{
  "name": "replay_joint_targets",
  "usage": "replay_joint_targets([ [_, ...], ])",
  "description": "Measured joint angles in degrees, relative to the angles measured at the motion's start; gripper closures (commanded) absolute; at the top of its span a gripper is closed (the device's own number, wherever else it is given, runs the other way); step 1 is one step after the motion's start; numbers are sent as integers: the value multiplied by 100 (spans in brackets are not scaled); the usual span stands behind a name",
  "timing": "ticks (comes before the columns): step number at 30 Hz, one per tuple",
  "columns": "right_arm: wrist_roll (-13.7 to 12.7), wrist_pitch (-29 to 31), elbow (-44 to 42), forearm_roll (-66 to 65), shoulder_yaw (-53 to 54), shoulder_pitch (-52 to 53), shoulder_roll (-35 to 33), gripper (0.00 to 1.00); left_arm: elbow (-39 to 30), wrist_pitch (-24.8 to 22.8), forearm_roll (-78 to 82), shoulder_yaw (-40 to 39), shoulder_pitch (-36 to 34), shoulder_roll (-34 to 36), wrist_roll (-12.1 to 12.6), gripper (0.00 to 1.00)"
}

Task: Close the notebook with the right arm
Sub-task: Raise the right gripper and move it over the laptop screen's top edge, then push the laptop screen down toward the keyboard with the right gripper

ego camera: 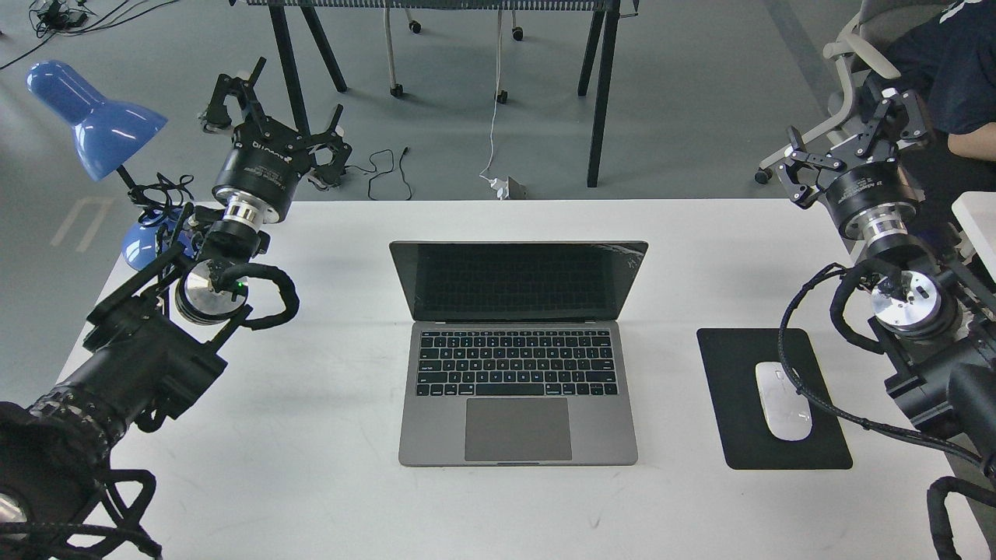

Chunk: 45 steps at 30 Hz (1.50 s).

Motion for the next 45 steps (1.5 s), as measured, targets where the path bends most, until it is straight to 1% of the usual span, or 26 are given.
replay_joint_targets([
  [10,-4,19,9,-6,-155,16,0,0,5,0,-22,-14,6,5,-8,0],
  [15,-14,-5,8,-16,-955,358,18,0,6,0,-22,-4,6,7,-9,0],
  [19,-25,-38,20,-17,-1382,516,253,0,6,0,-13,0,6,7,-4,0],
  [21,-100,-38,57,-17,-1507,559,401,0,6,0,-7,0,6,8,-1,0],
  [24,-279,-36,171,-18,-1729,572,581,0,6,0,-5,1,6,8,0,0],
  [27,-361,12,404,-18,-2010,573,646,0,6,0,-3,1,6,9,0,0],
  [34,-504,35,1009,-18,-2593,352,571,0,6,0,14,1,6,9,0,0],
  [39,-517,35,1348,-31,-2695,84,413,0,6,0,14,1,10,9,0,0],
  [45,-518,43,1447,-125,-2730,-165,215,0,6,0,14,1,12,9,0,0],
])
